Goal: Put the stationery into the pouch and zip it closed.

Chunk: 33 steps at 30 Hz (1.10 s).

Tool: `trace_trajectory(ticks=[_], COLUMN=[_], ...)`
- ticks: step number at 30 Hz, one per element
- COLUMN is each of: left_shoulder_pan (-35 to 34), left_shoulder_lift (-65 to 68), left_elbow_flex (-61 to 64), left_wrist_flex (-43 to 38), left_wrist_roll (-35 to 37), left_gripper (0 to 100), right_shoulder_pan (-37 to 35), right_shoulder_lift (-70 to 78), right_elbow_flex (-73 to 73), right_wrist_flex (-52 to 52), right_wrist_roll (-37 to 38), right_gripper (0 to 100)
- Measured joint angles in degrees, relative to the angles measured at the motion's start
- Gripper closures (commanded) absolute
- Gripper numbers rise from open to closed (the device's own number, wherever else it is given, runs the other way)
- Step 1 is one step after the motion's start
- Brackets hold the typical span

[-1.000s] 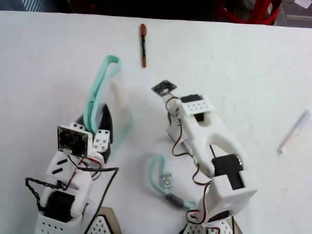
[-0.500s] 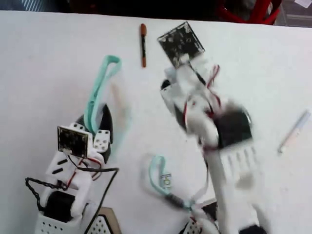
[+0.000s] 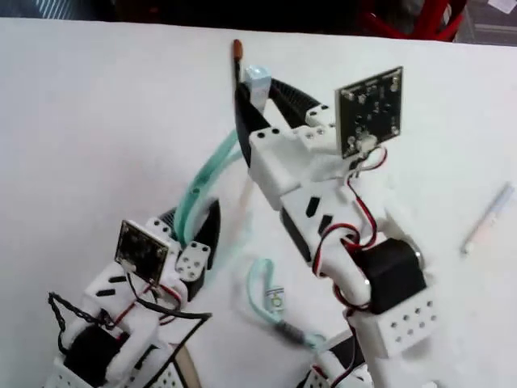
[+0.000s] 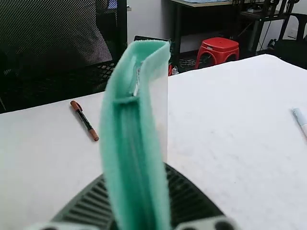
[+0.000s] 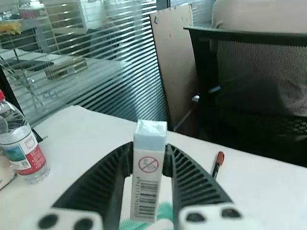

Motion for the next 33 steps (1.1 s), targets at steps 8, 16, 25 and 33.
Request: trace_trajectory(ticks=[8,16,25,33], left_shoulder_pan=[0.00,-2.90,-8.53,-9.41], left_shoulder_lift=[0.00,0.00,-0.79,-0.79], left_elbow_flex=[0.00,0.00,-0.09,-0.09], left_wrist_flex=[0.00,0.18,0.53,2.46], left_wrist_roll=[0.00,0.00,6.77,6.86], left_gripper=[98,93,76,76], right_shoulder_pan=[0.09,-4.22,-5.63,-6.07], right_shoulder_lift=[0.00,-1.14,5.63,22.59], right_elbow_flex=[9.23,10.37,9.85,-3.60], right_wrist_flex=[-5.45,-3.16,-1.32,2.81], right_wrist_roll=[-0.18,-0.26,5.27,5.54], right_gripper=[98.0,98.0,98.0,98.0])
